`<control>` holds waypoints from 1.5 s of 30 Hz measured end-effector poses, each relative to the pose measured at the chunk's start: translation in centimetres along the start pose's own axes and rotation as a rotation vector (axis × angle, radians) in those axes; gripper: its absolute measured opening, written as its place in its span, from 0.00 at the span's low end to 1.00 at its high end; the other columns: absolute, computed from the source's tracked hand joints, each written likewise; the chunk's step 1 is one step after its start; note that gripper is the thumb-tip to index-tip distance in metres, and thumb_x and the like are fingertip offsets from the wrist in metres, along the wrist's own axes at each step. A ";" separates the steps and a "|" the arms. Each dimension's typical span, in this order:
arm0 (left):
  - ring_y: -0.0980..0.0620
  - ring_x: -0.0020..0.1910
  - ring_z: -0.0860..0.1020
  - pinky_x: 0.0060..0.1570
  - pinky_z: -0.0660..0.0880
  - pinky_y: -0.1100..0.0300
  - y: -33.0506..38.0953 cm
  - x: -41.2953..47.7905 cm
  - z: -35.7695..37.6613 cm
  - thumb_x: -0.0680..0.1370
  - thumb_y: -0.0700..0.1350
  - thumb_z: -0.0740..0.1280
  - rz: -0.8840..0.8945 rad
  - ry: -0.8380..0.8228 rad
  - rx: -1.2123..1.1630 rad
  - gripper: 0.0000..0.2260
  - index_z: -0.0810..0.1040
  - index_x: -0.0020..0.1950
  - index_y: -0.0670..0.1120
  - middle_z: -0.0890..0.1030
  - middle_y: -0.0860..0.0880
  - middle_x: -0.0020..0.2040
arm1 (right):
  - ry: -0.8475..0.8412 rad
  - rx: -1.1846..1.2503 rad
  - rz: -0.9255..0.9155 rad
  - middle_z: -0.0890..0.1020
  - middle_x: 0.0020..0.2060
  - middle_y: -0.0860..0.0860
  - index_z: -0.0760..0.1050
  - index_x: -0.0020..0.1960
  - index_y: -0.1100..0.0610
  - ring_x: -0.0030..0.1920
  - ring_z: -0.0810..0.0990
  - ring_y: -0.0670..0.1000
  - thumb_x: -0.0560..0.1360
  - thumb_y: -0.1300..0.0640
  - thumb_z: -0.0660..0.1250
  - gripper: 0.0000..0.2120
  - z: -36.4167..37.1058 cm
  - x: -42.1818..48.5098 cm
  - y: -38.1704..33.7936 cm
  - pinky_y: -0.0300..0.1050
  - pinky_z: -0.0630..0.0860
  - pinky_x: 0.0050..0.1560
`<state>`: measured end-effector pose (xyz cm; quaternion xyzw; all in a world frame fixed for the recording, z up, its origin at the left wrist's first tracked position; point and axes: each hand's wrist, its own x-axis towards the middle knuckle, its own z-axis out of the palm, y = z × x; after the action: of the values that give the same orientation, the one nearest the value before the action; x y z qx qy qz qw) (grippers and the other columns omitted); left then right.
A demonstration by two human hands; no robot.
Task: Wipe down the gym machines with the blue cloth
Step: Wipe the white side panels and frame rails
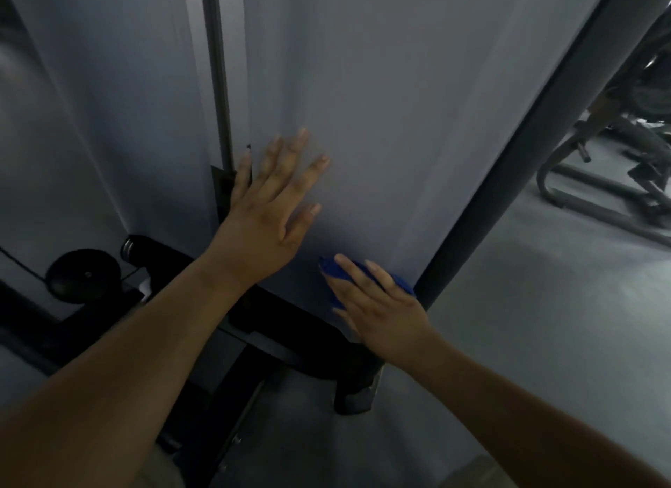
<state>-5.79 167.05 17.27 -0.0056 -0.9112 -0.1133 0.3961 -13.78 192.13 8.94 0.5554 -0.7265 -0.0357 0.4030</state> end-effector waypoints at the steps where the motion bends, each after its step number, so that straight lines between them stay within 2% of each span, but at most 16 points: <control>1: 0.43 0.89 0.46 0.84 0.47 0.31 0.2 0.0 0.0 0.90 0.51 0.62 -0.007 -0.005 -0.011 0.28 0.58 0.89 0.52 0.47 0.50 0.90 | 0.014 0.006 0.007 0.71 0.82 0.52 0.73 0.80 0.60 0.84 0.64 0.54 0.89 0.49 0.64 0.24 0.3 0.1 -0.3 0.54 0.55 0.87; 3: 0.44 0.89 0.44 0.84 0.47 0.31 0.5 0.1 0.0 0.90 0.52 0.62 -0.012 -0.013 -0.030 0.29 0.56 0.90 0.52 0.45 0.51 0.90 | -0.015 0.065 -0.004 0.70 0.82 0.54 0.72 0.80 0.62 0.85 0.63 0.58 0.89 0.54 0.63 0.22 1.7 -0.7 -1.3 0.57 0.66 0.82; 5: 0.43 0.89 0.43 0.84 0.48 0.30 0.5 0.1 0.0 0.90 0.52 0.62 -0.004 -0.028 -0.044 0.30 0.55 0.90 0.51 0.44 0.51 0.90 | -0.167 0.144 0.004 0.65 0.84 0.55 0.70 0.82 0.59 0.85 0.60 0.60 0.86 0.58 0.66 0.24 3.3 -2.0 -2.7 0.51 0.82 0.65; 7: 0.44 0.89 0.44 0.84 0.49 0.30 0.2 0.1 -0.1 0.90 0.51 0.62 0.007 -0.044 -0.040 0.30 0.55 0.90 0.52 0.44 0.52 0.90 | -0.297 0.171 0.014 0.64 0.85 0.54 0.69 0.83 0.55 0.85 0.59 0.59 0.84 0.56 0.70 0.29 4.4 -2.6 -3.8 0.45 0.83 0.51; 10: 0.45 0.89 0.42 0.84 0.48 0.31 -0.1 0.0 -0.5 0.90 0.52 0.62 0.010 -0.076 -0.041 0.30 0.53 0.90 0.54 0.43 0.52 0.90 | -0.371 0.250 0.006 0.56 0.88 0.54 0.53 0.88 0.57 0.88 0.50 0.61 0.89 0.61 0.52 0.28 4.0 -0.5 -4.0 0.56 0.69 0.79; 12: 0.46 0.89 0.42 0.84 0.48 0.31 -0.3 0.1 -0.6 0.90 0.52 0.62 0.013 -0.087 -0.039 0.30 0.53 0.90 0.54 0.44 0.52 0.90 | -0.292 0.224 0.014 0.58 0.87 0.55 0.54 0.88 0.60 0.87 0.53 0.61 0.88 0.64 0.52 0.28 4.0 0.8 -3.9 0.59 0.57 0.85; 14: 0.45 0.89 0.42 0.84 0.48 0.30 -0.4 0.2 -0.5 0.90 0.52 0.63 0.020 -0.089 -0.036 0.31 0.53 0.90 0.54 0.43 0.53 0.90 | -0.349 0.257 0.044 0.55 0.88 0.56 0.51 0.88 0.59 0.87 0.51 0.62 0.88 0.63 0.52 0.30 4.4 0.8 -4.6 0.58 0.60 0.84; 17: 0.45 0.89 0.42 0.83 0.48 0.29 -0.4 0.2 -0.2 0.90 0.52 0.63 0.011 -0.092 -0.037 0.31 0.52 0.90 0.55 0.41 0.55 0.89 | -0.447 0.319 0.059 0.63 0.86 0.54 0.58 0.88 0.53 0.85 0.59 0.59 0.84 0.62 0.61 0.34 6.1 -0.2 -5.9 0.44 0.84 0.52; 19: 0.45 0.89 0.42 0.83 0.48 0.29 -0.4 0.2 -0.2 0.90 0.52 0.63 0.012 -0.099 -0.042 0.31 0.52 0.90 0.56 0.41 0.55 0.89 | -0.473 0.378 0.099 0.62 0.86 0.52 0.52 0.89 0.48 0.85 0.59 0.57 0.80 0.64 0.69 0.44 6.2 1.0 -6.2 0.39 0.75 0.33; 23: 0.46 0.89 0.42 0.83 0.47 0.29 -0.9 0.3 -0.6 0.90 0.51 0.62 0.023 -0.122 -0.044 0.31 0.52 0.90 0.55 0.42 0.53 0.90 | -0.391 0.461 0.156 0.60 0.87 0.52 0.42 0.89 0.47 0.86 0.56 0.56 0.81 0.65 0.67 0.47 6.0 3.7 -6.4 0.42 0.81 0.40; 28: 0.46 0.89 0.41 0.83 0.47 0.29 -1.2 0.1 -0.5 0.90 0.51 0.62 0.046 -0.116 -0.041 0.30 0.52 0.90 0.54 0.44 0.51 0.90 | -0.408 0.433 0.075 0.61 0.86 0.51 0.62 0.86 0.52 0.86 0.58 0.52 0.80 0.65 0.72 0.39 10.9 0.8 -8.5 0.38 0.70 0.30; 30: 0.45 0.89 0.42 0.84 0.47 0.30 -1.5 -0.2 0.0 0.90 0.49 0.63 0.050 -0.106 -0.057 0.30 0.54 0.90 0.52 0.45 0.49 0.90 | -0.360 0.484 0.019 0.61 0.86 0.52 0.62 0.86 0.55 0.87 0.55 0.55 0.85 0.65 0.65 0.31 11.7 1.8 -8.7 0.45 0.83 0.44; 33: 0.42 0.89 0.43 0.85 0.47 0.32 -2.4 -0.8 1.0 0.89 0.47 0.66 0.068 -0.098 -0.050 0.32 0.55 0.90 0.50 0.46 0.47 0.90 | -0.226 0.502 0.047 0.68 0.83 0.55 0.66 0.84 0.57 0.85 0.63 0.58 0.89 0.65 0.61 0.24 11.3 4.0 -8.2 0.50 0.78 0.71; 38: 0.41 0.89 0.46 0.85 0.50 0.33 -3.3 -1.4 1.6 0.88 0.46 0.67 0.133 -0.070 -0.014 0.33 0.54 0.89 0.52 0.45 0.48 0.89 | -0.381 0.494 0.035 0.67 0.84 0.55 0.67 0.84 0.59 0.85 0.61 0.55 0.79 0.65 0.73 0.35 13.3 2.0 -10.1 0.42 0.83 0.40; 42: 0.41 0.89 0.47 0.85 0.53 0.34 -4.1 -1.6 1.5 0.88 0.46 0.67 0.161 -0.062 0.009 0.32 0.56 0.89 0.52 0.47 0.47 0.89 | -0.349 0.507 0.024 0.70 0.82 0.57 0.69 0.82 0.60 0.83 0.65 0.58 0.82 0.68 0.63 0.29 13.6 4.2 -10.3 0.41 0.80 0.39; 45: 0.40 0.89 0.50 0.85 0.56 0.35 -5.3 -1.8 1.7 0.89 0.47 0.67 0.192 -0.058 0.041 0.30 0.57 0.89 0.52 0.51 0.45 0.89 | -0.393 0.520 0.023 0.57 0.87 0.56 0.56 0.87 0.58 0.86 0.56 0.58 0.83 0.66 0.64 0.35 14.8 3.9 -10.9 0.41 0.82 0.50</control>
<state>-6.31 162.36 13.81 -0.0881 -0.9197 -0.0557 0.3786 -14.77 178.85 -4.38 0.6139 -0.7814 0.0492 0.1001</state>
